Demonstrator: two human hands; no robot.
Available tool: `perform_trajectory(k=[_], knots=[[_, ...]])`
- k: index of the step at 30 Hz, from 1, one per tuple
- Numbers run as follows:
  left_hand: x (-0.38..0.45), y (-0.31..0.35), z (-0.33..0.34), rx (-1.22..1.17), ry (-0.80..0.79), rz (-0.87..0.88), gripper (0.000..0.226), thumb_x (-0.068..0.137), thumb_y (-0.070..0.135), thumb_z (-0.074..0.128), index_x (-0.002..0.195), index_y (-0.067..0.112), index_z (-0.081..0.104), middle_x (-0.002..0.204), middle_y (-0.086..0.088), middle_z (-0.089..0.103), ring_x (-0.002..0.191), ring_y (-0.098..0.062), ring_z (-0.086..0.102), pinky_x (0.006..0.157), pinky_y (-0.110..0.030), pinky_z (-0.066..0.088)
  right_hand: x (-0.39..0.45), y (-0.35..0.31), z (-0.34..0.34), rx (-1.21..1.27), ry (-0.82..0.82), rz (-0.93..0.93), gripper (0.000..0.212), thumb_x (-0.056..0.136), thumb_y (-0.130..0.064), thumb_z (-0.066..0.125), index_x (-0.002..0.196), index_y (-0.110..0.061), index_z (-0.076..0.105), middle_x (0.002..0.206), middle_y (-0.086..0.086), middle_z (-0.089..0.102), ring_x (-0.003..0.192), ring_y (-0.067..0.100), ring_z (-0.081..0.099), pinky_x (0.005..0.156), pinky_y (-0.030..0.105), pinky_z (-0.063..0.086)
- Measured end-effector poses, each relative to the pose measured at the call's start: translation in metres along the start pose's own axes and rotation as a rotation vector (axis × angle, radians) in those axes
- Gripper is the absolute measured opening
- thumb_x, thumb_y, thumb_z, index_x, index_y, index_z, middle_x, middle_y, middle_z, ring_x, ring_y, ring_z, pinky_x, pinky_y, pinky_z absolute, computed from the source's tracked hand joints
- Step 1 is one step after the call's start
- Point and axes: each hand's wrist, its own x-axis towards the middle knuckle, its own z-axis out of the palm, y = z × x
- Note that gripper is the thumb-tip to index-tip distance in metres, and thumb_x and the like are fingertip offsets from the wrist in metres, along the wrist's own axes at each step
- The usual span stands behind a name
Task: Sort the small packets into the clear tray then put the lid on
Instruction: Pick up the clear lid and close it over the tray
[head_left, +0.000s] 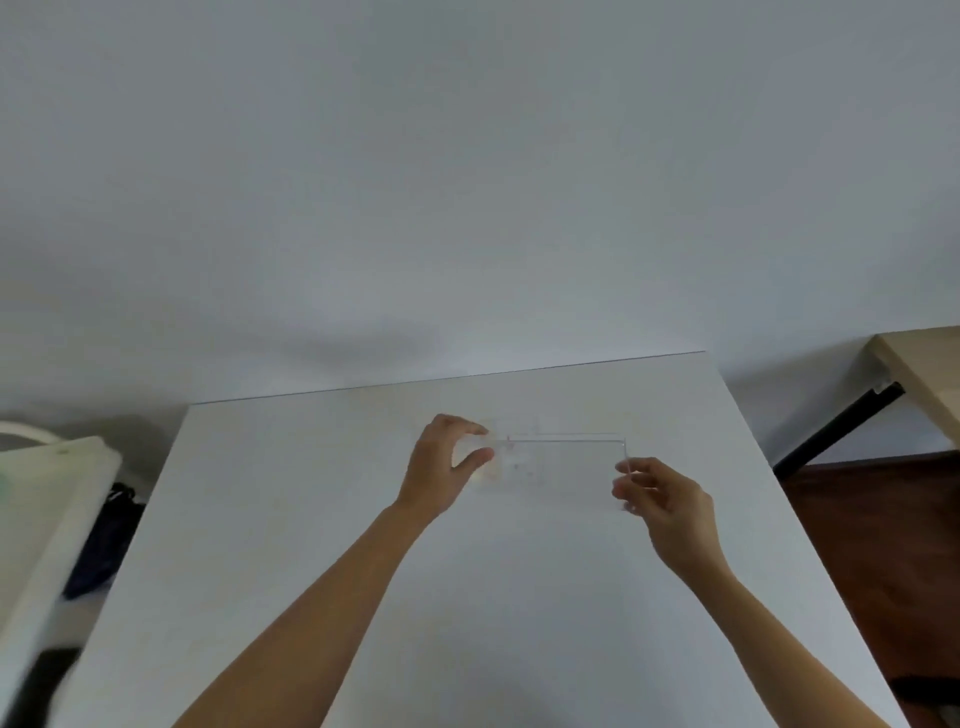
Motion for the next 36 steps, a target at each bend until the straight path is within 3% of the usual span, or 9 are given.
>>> perform_trajectory(k=[4,9,16,21,23,25,30,33,36], knots=[[-0.005,-0.033,-0.023,-0.175,0.013,-0.325,0.043,0.087,0.017,0.067,0.128,0.016,0.053,0.127,-0.008,0.058,0.115,-0.022,0.058,0.097,-0.035,0.049,0.021,-0.016,0.027,0.077,-0.042,0.040,0.016,0.089,-0.010,0.067,0.090,-0.024,0.072,0.080,0.008,0.073,0.071,0.020,0.075,0.063,0.024,0.062],[-0.010,-0.057,-0.023,-0.329,0.026,-0.481,0.035,0.090,0.013,0.063,0.124,0.016,0.056,0.118,-0.008,0.065,0.113,-0.027,0.062,0.085,-0.029,0.047,0.042,-0.027,0.065,0.019,-0.117,0.093,0.010,0.091,-0.008,0.062,0.095,-0.014,0.069,0.078,0.008,0.070,0.065,0.020,0.074,0.057,0.029,0.060],[0.004,-0.066,-0.013,-0.166,0.163,-0.628,0.046,0.094,0.015,0.053,0.139,0.011,0.044,0.143,-0.015,0.044,0.130,-0.028,0.048,0.110,-0.039,0.039,0.070,-0.024,0.100,0.052,-0.133,0.233,0.011,0.094,-0.009,0.058,0.090,-0.013,0.067,0.076,0.011,0.071,0.059,0.018,0.072,0.053,0.024,0.055],[0.011,-0.078,-0.012,-0.154,0.211,-0.643,0.027,0.094,0.014,0.046,0.116,0.007,0.060,0.108,-0.010,0.066,0.101,-0.027,0.061,0.087,-0.037,0.049,0.086,-0.015,0.105,0.052,-0.178,0.335,0.011,0.095,-0.009,0.057,0.092,-0.009,0.068,0.078,0.013,0.070,0.060,0.021,0.071,0.057,0.029,0.054],[0.011,-0.083,-0.009,-0.097,0.238,-0.632,0.019,0.092,0.010,0.045,0.075,0.010,0.054,0.074,-0.008,0.056,0.070,-0.023,0.052,0.069,-0.032,0.042,0.091,-0.013,0.107,0.001,-0.173,0.333,0.010,0.094,-0.011,0.059,0.094,-0.008,0.069,0.077,0.012,0.071,0.059,0.019,0.071,0.054,0.026,0.054],[0.008,-0.086,-0.005,-0.058,0.249,-0.630,0.032,0.087,0.005,0.046,0.061,0.015,0.032,0.057,-0.002,0.034,0.054,-0.018,0.032,0.062,-0.031,0.030,0.094,-0.012,0.109,-0.094,-0.145,0.299,0.010,0.093,-0.013,0.061,0.094,-0.008,0.070,0.076,0.008,0.072,0.057,0.016,0.072,0.049,0.022,0.052],[0.005,-0.090,-0.001,-0.033,0.193,-0.680,0.015,0.087,0.003,0.051,0.085,-0.011,0.056,0.077,-0.029,0.057,0.080,-0.047,0.050,0.072,-0.045,0.046,0.100,-0.011,0.120,-0.410,-0.125,0.223,0.029,0.092,-0.016,0.059,0.082,0.010,0.068,0.080,0.018,0.074,0.068,0.028,0.073,0.064,0.040,0.061],[0.006,-0.091,-0.001,-0.018,0.164,-0.658,0.020,0.086,0.002,0.050,0.069,0.005,0.040,0.058,-0.003,0.036,0.068,-0.029,0.038,0.061,-0.034,0.032,0.102,-0.010,0.125,-0.560,-0.120,0.171,0.041,0.092,-0.019,0.058,0.065,0.013,0.057,0.079,0.031,0.070,0.071,0.041,0.068,0.065,0.037,0.055],[0.010,-0.093,-0.001,0.000,0.151,-0.654,0.021,0.085,0.000,0.049,0.070,0.009,0.037,0.064,-0.005,0.037,0.068,-0.025,0.036,0.065,-0.030,0.029,0.103,-0.008,0.127,-0.591,-0.109,0.162,0.045,0.092,-0.018,0.058,0.056,0.007,0.051,0.077,0.034,0.068,0.055,0.036,0.057,0.056,0.030,0.044]])
